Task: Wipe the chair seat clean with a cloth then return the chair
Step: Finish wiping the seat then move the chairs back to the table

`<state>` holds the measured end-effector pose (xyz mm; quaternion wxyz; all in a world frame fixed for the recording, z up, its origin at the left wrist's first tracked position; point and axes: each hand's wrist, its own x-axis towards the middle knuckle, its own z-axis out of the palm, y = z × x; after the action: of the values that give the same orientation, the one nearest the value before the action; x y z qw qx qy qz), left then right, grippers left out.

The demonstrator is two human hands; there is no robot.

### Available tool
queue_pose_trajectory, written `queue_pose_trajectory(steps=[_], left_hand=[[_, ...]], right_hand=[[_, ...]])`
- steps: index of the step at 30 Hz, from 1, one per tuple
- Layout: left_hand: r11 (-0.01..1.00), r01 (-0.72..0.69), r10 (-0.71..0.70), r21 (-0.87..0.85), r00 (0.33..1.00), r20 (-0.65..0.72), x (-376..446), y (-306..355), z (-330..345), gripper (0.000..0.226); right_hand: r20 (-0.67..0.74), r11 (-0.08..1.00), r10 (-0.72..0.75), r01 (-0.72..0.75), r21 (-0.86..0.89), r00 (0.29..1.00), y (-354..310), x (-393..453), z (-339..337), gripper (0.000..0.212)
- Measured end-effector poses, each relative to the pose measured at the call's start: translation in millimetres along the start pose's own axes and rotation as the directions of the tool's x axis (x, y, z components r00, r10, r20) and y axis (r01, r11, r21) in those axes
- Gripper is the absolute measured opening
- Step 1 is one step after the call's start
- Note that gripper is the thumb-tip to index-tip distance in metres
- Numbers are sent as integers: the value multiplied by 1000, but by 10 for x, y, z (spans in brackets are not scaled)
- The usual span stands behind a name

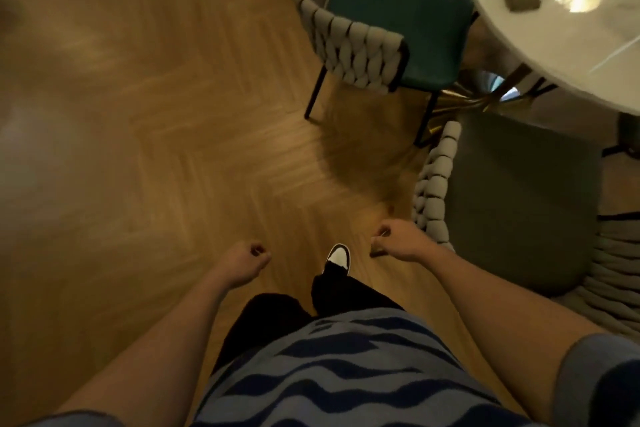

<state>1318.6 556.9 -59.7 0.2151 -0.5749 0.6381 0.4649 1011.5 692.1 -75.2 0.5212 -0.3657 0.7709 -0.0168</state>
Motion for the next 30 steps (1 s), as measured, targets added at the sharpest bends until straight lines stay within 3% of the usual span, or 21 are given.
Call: queue_pose_trajectory(steps=[5, 10, 15, 20, 25, 27, 30], left_hand=[[976, -134, 121, 174, 989, 81, 564, 624, -425, 25], [885, -326, 277, 333, 943, 185, 1147, 1356, -836, 19], [754, -504, 470, 420, 862, 191, 1826, 2308, -1197, 18], [438, -677, 706, 591, 666, 240, 2480, 3404, -1372, 38], [146, -695, 835, 704, 468, 289, 2966, 4217, -1324, 55], [92, -692, 819, 716, 462, 341, 3179, 4398, -1280, 63], [75, -688, 754, 721, 512, 410, 3489, 4546, -1231, 64]], right_hand=[[-39, 990, 56, -50, 129, 998, -89, 254, -354, 19], [-163, 966, 129, -87, 241, 978, -196, 444, -741, 20], [-409, 902, 286, -100, 420, 866, -265, 578, -1245, 24], [-616, 860, 449, -127, 494, 647, -204, 770, -1727, 38], [-573, 822, 568, -375, 429, 590, 49, 1141, -1813, 53], [-540, 807, 590, -437, 397, 600, 149, 1272, -1793, 52], [-521, 808, 586, -496, 319, 621, 283, 1393, -1686, 48]])
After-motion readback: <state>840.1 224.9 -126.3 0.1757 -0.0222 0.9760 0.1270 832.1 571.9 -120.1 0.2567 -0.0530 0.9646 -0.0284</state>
